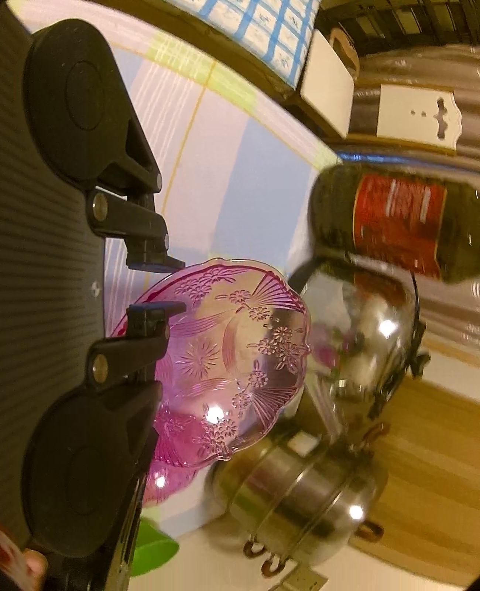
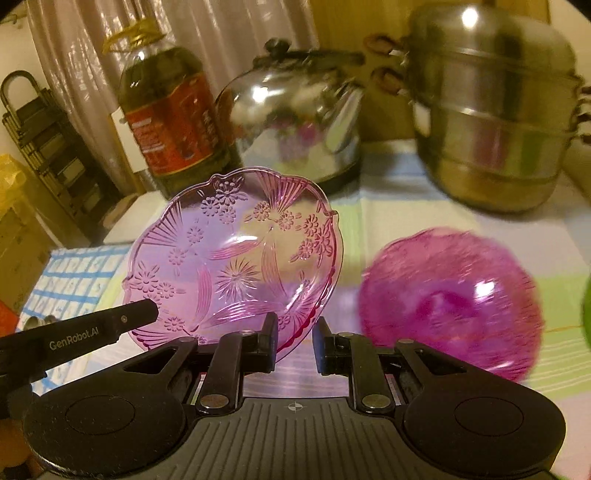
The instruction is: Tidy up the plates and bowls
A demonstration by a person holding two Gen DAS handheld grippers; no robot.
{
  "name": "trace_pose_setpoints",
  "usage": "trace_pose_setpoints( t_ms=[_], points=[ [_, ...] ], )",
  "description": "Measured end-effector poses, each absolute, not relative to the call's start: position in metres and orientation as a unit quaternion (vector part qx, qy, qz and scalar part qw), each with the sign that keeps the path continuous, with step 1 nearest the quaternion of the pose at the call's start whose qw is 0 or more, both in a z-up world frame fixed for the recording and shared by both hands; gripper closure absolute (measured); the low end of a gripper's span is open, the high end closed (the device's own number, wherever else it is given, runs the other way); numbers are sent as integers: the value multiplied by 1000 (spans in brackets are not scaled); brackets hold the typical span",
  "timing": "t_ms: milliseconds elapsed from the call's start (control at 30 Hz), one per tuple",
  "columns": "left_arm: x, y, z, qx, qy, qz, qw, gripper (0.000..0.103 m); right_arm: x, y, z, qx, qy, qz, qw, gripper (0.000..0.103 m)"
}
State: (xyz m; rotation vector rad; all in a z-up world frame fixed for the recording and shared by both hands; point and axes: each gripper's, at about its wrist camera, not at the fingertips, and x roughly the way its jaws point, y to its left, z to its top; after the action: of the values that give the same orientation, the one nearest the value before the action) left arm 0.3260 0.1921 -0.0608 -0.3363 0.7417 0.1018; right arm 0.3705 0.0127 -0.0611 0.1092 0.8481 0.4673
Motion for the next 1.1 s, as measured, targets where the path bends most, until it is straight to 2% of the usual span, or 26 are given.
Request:
trace_pose_setpoints(
  t_ms=[533,1100],
  points=[
    [366,82,-71,-131,377,-43,916,89,377,-96,-58,68,409,128,901,83],
    [389,58,-103,-115,411,-54,903,88,398,-115,-83,50,442,102,890,83]
  ],
)
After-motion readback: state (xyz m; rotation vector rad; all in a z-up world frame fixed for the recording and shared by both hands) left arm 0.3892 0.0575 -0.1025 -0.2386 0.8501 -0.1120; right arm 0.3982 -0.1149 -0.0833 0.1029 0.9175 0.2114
